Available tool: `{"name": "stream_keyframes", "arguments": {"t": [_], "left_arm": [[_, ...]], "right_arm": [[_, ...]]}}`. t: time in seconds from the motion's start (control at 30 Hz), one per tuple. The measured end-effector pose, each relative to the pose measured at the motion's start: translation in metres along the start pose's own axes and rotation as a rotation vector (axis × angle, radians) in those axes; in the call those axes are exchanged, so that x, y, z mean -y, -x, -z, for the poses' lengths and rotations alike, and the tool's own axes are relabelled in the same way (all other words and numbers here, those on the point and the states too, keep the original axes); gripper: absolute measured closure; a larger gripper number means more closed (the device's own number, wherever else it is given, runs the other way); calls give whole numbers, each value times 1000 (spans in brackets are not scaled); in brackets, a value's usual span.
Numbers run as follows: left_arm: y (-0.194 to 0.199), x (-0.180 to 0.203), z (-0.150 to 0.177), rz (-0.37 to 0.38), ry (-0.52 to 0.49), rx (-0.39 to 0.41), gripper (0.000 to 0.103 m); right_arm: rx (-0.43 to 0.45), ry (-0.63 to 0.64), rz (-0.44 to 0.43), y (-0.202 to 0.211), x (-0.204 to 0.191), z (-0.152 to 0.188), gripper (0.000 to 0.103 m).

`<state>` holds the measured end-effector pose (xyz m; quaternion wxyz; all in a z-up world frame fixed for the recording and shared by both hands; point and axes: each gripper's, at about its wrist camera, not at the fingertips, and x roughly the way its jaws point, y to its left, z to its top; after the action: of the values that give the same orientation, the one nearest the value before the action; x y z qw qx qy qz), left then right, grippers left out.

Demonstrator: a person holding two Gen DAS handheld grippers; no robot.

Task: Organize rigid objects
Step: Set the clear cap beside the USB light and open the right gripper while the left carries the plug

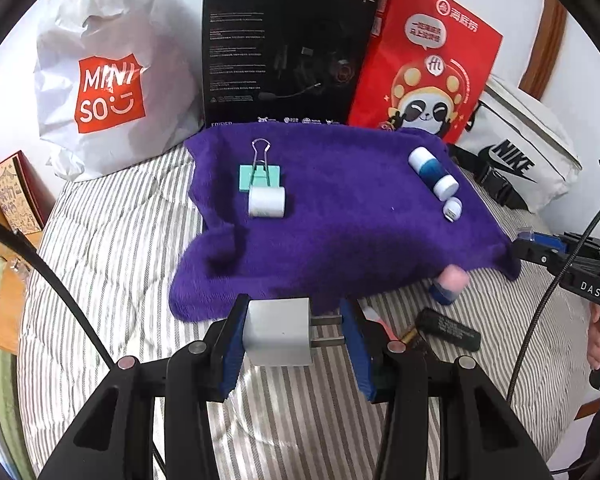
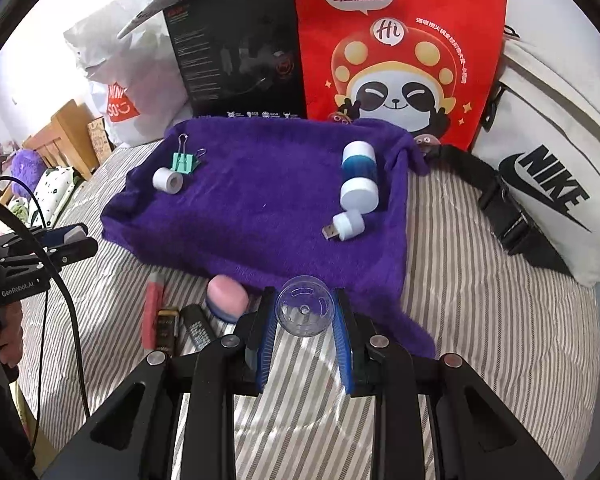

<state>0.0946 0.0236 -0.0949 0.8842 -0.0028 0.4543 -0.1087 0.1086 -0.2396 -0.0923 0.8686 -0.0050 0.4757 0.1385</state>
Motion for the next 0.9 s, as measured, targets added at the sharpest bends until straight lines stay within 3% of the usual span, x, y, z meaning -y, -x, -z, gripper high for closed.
{"name": "stream_keyframes", "arguments": {"t": [0.5, 0.9], "left_arm": [[-27, -5, -29, 12, 2, -10, 60], [-38, -11, -37, 26, -12, -25, 60]], "right_arm": [[-95, -8, 29, -51, 16, -33, 76], [-194, 12, 65, -85, 22, -38, 76]]}}
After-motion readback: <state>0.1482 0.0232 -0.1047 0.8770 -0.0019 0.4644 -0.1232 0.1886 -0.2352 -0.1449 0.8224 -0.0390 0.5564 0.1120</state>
